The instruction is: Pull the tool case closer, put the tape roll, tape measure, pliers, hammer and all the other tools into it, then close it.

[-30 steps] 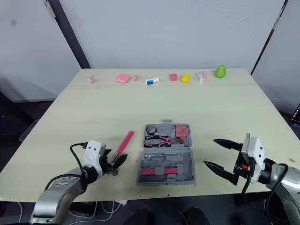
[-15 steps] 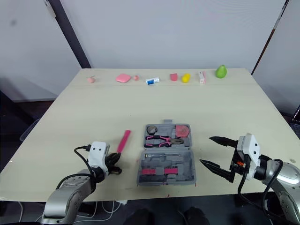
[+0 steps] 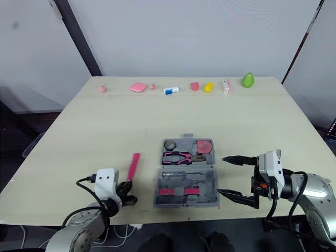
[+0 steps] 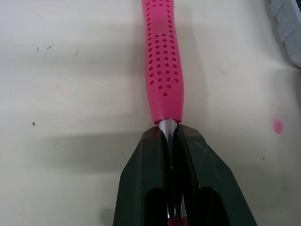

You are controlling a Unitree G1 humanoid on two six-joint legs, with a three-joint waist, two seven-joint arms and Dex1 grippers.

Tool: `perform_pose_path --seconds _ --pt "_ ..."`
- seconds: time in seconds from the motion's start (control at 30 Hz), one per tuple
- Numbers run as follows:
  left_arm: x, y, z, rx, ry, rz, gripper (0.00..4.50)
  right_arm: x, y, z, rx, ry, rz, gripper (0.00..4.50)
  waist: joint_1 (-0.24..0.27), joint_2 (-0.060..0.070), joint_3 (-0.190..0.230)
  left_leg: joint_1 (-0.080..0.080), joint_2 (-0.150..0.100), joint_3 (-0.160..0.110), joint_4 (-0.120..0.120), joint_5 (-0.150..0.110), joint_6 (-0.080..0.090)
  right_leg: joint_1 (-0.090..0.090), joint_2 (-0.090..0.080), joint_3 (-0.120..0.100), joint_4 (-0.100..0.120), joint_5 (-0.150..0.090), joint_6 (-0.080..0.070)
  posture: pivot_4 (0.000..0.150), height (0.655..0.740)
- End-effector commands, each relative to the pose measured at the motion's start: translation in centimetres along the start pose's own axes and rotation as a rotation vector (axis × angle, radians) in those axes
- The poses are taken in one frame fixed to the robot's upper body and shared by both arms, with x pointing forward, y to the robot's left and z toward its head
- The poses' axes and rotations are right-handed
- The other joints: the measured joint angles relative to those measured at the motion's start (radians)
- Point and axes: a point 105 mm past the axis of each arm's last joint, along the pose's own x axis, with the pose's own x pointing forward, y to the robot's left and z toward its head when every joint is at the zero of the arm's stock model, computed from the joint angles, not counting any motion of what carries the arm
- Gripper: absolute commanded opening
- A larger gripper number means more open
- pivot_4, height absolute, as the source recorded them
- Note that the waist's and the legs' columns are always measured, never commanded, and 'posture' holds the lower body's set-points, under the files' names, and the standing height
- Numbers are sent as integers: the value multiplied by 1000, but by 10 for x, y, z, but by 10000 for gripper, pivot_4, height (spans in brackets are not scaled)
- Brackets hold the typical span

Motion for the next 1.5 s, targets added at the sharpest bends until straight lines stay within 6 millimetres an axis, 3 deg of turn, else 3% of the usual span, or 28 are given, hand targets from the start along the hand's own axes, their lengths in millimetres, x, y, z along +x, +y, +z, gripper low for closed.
perform_pose_path --seconds 0.03,0.3,0.33,0.5,0.67,0.87,1.1,1.33,1.5 --pt "-4 -1 13 11 -59 7 4692 0 -2 5 -48 -18 14 45000 0 0 0 0 0 0 0 0 0 0 0 0 0 0 0 1500 7400" --pt "-13 0 26 24 -98 -23 43002 -2 -4 -1 -58 -19 5 45000 0 0 0 0 0 0 0 0 0 0 0 0 0 0 0 1500 7400" --pt "-17 -1 31 53 -109 -44 44061 -2 -4 -2 -58 -18 4 45000 -1 0 0 0 0 0 0 0 0 0 0 0 0 0 0 1500 7400" --pt "-26 4 58 186 -152 -115 44061 -1 -5 -4 -61 -21 -5 45000 0 0 0 1 0 0 0 0 0 0 0 0 0 -2 -4 1500 7400" --pt "-21 14 82 404 -135 -275 44061 2 -7 -6 -64 -33 -16 45000 -1 0 0 1 0 0 0 0 0 0 0 0 1 -2 -4 1500 7400" --pt "-13 14 93 811 -20 -743 44061 3 -9 -11 -61 -35 -25 45000 2 1 2 0 0 3 0 0 0 -1 1 -2 -1 -2 -4 1500 7400" --pt "-19 16 94 1273 89 -1194 44061 3 -14 -10 -70 -36 -32 45000 7 2 3 -6 0 5 0 0 0 -4 1 -3 -3 -2 -4 1500 7400" --pt "4 28 83 1925 297 -1403 44061 4 -18 -7 -84 -33 -39 45000 23 1 3 -9 0 3 1 0 0 -6 2 -4 -2 0 0 1500 7400" --pt "22 6 91 2173 262 -1493 44061 4 -19 -6 -88 -33 -49 45000 25 0 4 -12 -1 2 5 0 0 -5 3 -2 -2 0 0 1500 7400"
